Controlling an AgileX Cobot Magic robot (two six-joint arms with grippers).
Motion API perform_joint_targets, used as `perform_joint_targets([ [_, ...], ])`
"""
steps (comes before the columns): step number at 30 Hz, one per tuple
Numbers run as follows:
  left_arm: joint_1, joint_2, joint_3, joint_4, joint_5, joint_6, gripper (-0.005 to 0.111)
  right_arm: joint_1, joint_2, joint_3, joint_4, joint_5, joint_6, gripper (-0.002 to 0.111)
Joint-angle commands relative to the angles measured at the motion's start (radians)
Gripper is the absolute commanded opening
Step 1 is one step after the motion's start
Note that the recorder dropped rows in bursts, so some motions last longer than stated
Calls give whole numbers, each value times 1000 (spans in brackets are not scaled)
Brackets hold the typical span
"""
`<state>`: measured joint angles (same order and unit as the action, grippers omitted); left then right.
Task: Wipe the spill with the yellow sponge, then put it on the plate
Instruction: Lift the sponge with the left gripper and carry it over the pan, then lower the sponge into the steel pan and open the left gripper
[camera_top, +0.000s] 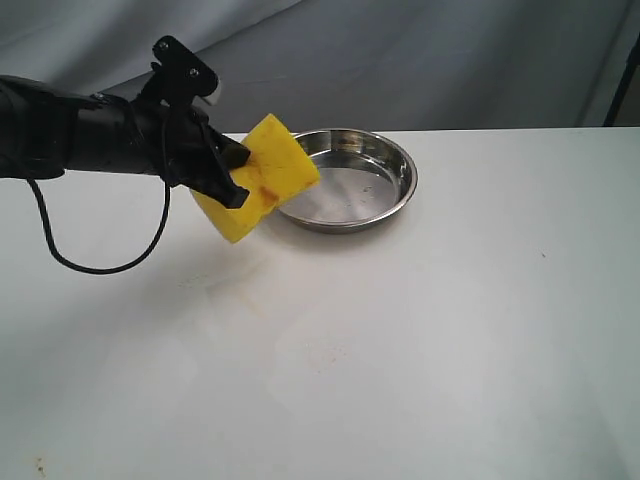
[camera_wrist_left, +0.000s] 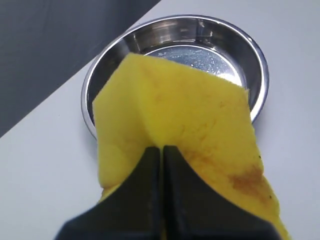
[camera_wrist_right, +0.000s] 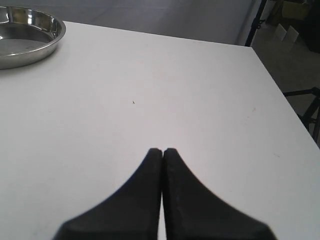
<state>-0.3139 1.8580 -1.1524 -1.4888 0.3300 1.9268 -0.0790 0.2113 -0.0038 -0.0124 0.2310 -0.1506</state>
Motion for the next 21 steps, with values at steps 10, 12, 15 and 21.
perform_joint_targets([
  [10, -1, 60, -172, -256, 188, 144, 0, -3, 3, 4, 5, -8, 1, 0],
  [12, -1, 91, -203, -256, 188, 138, 0, -3, 3, 4, 5, -8, 1, 0],
  [15, -1, 138, -240, -256, 188, 138, 0, -3, 3, 4, 5, -8, 1, 0],
  [21, -1, 246, -329, -256, 201, 140, 0, -3, 3, 4, 5, -8, 1, 0],
])
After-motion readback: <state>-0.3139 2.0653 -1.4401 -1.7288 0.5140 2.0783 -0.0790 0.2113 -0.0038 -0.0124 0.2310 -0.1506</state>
